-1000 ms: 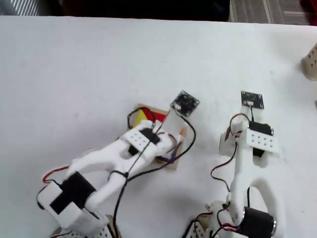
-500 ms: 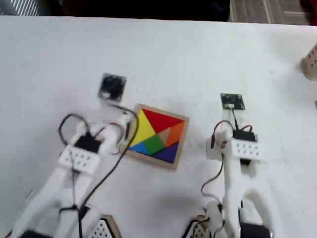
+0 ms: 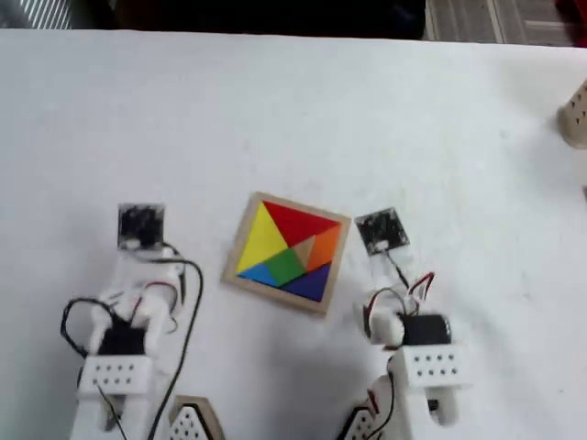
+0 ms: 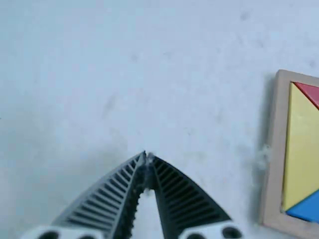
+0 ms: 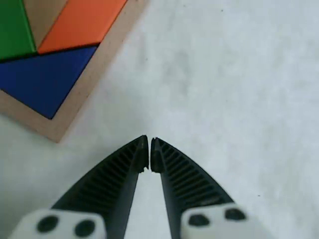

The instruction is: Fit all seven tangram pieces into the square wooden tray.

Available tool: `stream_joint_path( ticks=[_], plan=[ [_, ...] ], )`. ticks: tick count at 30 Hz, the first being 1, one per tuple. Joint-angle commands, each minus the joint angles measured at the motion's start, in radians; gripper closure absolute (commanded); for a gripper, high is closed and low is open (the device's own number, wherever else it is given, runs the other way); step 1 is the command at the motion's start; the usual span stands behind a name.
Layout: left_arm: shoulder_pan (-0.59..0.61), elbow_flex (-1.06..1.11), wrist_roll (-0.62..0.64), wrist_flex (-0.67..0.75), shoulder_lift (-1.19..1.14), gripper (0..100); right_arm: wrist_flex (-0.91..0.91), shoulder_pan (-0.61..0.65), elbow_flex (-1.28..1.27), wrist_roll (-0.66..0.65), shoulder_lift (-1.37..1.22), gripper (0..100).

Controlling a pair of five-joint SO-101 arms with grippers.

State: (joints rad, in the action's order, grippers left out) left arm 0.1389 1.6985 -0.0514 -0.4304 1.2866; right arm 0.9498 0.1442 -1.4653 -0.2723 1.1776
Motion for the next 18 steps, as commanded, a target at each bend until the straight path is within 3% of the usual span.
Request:
stream_joint_path(
  ticks=[1, 11, 18],
  plan=[
    [0.051, 0.0, -0.008, -0.112, 0.16, 98, 0.077, 0.012, -0.012, 0.005, 0.111, 97.8],
    [0.056, -0.002, -0.008, -0.617, 0.466, 98, 0.266, 0.005, -0.15, 0.005, 0.42, 97.5],
    [0.056, -0.003, -0.006, -0.732, 0.536, 98, 0.328, 0.01, -0.226, 0.003, 0.633, 97.8]
  ],
)
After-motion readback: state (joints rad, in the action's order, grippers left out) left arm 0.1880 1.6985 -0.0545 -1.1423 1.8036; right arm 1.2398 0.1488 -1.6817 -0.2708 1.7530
